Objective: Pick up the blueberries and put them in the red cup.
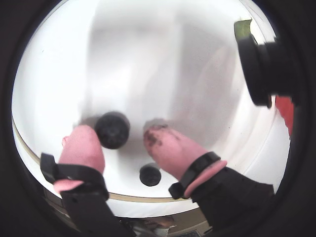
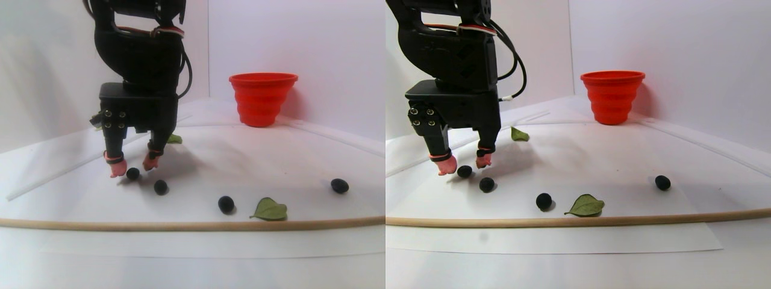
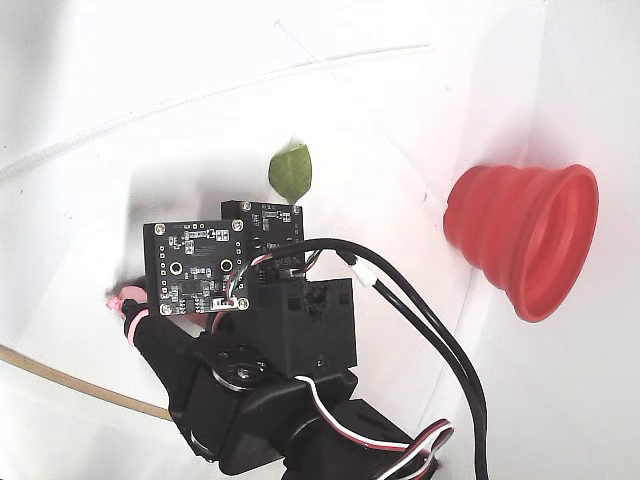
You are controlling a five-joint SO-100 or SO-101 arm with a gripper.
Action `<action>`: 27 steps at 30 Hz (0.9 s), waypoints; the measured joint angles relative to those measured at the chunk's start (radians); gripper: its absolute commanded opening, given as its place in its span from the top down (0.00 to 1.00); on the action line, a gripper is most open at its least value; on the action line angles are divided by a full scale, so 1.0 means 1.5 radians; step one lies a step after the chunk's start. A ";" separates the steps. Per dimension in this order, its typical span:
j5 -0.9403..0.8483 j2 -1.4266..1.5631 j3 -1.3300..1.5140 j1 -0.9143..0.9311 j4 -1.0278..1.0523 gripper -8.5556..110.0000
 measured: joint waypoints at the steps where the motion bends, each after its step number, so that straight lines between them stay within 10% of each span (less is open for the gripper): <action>1: 0.000 -0.002 -0.002 -0.002 -0.002 0.77; 27: 0.009 -0.035 -0.010 -0.016 -0.036 0.80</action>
